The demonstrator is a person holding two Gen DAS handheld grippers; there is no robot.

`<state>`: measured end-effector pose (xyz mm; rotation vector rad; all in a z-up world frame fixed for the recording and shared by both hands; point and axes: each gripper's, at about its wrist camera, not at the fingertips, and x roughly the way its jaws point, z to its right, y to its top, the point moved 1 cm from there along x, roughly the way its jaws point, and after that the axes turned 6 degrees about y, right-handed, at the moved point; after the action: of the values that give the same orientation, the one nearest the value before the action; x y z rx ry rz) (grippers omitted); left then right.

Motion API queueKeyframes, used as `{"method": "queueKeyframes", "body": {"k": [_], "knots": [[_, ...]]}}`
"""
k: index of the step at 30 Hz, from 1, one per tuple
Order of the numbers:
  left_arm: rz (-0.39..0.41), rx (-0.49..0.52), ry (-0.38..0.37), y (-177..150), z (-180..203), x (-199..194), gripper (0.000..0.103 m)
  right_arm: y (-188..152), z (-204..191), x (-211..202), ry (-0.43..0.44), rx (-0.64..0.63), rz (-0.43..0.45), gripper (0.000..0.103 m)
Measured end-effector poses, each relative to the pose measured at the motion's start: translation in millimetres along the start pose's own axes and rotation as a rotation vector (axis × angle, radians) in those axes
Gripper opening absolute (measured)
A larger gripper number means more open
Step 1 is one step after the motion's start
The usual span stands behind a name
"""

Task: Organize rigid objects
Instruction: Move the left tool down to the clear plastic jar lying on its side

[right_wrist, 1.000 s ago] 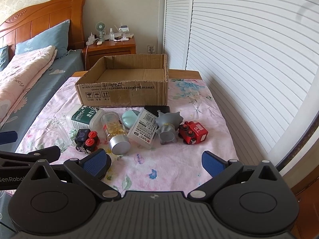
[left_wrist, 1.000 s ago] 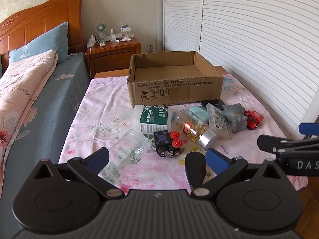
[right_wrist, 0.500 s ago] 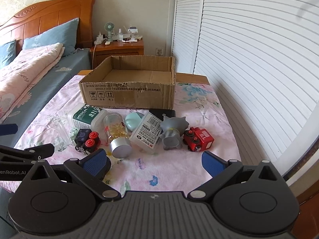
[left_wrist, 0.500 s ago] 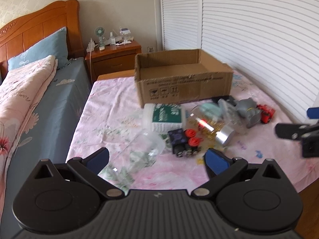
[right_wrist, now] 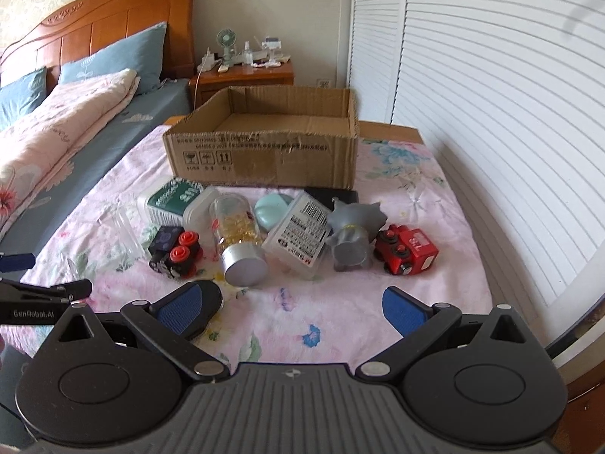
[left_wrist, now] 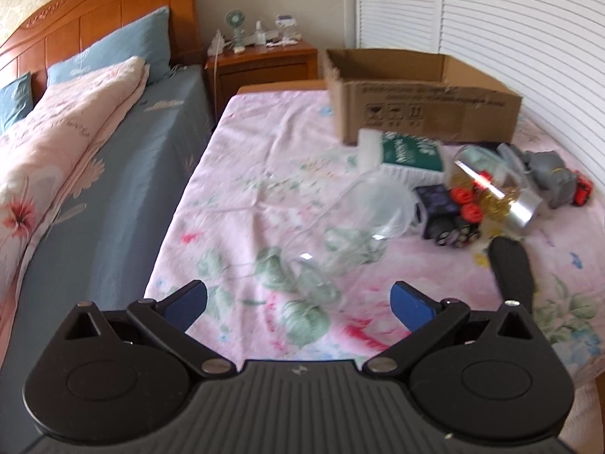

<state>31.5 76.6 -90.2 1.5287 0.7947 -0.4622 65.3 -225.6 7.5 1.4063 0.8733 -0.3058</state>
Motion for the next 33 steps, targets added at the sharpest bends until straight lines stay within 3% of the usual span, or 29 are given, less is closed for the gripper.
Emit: {"method": "queueKeyframes", "body": {"k": [15,17,21,24,29,33], "knots": [[-0.020,-0.067,0.090,4,-32,24,0.102,-12,-2,25,0.042,-0.056,-0.064,0.103],[-0.022,-0.088,0.067,7,-33,22,0.102,-12,-2,27,0.040,-0.058,-0.069,0.103],[-0.014,-0.160,-0.098,15,-25,12,0.102,-12,0,31,0.046,-0.058,-0.071,0.103],[-0.023,-0.196,-0.169,27,-14,14,0.102,-13,2,34,0.051,-0.052,-0.074,0.103],[-0.066,-0.267,-0.176,41,3,31,0.102,-15,10,35,0.051,-0.038,-0.069,0.103],[-0.090,-0.321,-0.123,46,9,42,0.102,-15,19,38,0.046,-0.022,-0.068,0.103]]}}
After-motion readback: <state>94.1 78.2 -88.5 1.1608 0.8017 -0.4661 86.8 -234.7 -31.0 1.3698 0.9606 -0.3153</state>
